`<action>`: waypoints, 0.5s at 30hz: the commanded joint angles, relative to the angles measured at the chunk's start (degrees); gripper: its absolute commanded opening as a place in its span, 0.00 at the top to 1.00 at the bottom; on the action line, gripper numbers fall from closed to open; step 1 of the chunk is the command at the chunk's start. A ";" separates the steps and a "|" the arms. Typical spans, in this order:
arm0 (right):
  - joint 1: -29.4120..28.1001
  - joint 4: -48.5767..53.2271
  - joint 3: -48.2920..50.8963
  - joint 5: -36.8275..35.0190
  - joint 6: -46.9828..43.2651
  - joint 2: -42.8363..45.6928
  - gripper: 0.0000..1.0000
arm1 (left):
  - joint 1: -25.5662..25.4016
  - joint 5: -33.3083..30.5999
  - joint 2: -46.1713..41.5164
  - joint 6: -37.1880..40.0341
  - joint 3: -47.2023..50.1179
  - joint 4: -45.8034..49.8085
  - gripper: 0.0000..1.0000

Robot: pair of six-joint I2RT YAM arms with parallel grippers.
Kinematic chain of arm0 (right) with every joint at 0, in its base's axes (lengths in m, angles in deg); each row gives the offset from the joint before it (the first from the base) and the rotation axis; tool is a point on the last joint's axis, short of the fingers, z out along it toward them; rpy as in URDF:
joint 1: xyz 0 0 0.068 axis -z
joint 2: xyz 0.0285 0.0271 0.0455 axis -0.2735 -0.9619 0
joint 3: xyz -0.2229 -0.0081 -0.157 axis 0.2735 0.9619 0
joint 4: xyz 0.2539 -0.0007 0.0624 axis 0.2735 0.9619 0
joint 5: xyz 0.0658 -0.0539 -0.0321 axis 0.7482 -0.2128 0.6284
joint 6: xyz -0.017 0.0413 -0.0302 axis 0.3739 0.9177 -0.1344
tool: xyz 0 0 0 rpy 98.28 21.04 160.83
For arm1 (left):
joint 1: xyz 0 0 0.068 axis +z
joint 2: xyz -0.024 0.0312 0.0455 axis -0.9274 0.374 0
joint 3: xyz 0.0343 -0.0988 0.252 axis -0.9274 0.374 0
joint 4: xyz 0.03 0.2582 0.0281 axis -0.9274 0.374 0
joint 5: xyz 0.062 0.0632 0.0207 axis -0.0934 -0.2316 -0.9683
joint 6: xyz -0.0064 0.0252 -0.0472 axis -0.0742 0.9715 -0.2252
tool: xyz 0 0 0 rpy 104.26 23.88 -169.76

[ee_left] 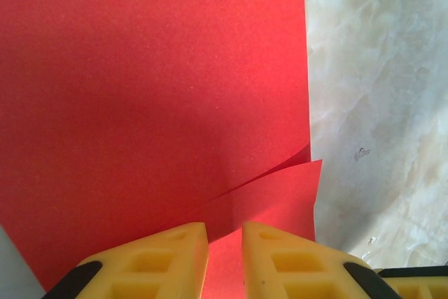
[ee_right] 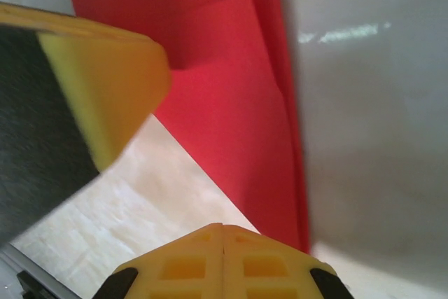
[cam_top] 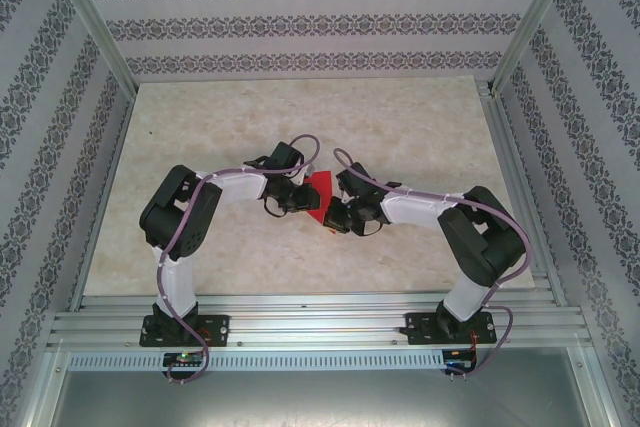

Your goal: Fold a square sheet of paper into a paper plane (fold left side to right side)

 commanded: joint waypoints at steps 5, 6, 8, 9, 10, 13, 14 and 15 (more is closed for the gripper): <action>-0.43 -1.85 -3.69 -2.54 2.63 -4.97 1.00 | -0.94 -4.50 2.76 0.04 1.88 0.76 0.76; -0.50 -1.71 -3.87 -2.67 2.69 -5.56 1.00 | -0.91 -4.68 2.84 0.06 1.86 0.76 0.76; -0.51 -0.05 -3.89 -3.20 2.95 -6.50 1.00 | -0.93 -4.90 2.94 -0.09 1.89 0.86 0.76; -0.52 0.59 -3.50 -3.59 3.01 -6.54 1.00 | -0.92 -5.13 2.98 -0.09 2.03 0.93 0.76; -0.49 1.17 -2.75 -3.97 3.26 -6.26 1.00 | -0.97 -5.31 2.94 -0.18 2.14 0.94 0.76; -0.24 2.62 0.23 -4.64 3.82 -4.55 1.00 | -0.92 -5.75 2.99 -0.04 2.41 0.94 0.77; -0.07 3.09 1.43 -4.90 3.87 -3.69 1.00 | -0.93 -5.92 3.02 0.07 2.36 1.11 0.77; 0.10 3.47 2.53 -5.04 3.96 -2.87 1.00 | -0.96 -6.05 3.02 0.20 2.39 1.20 0.77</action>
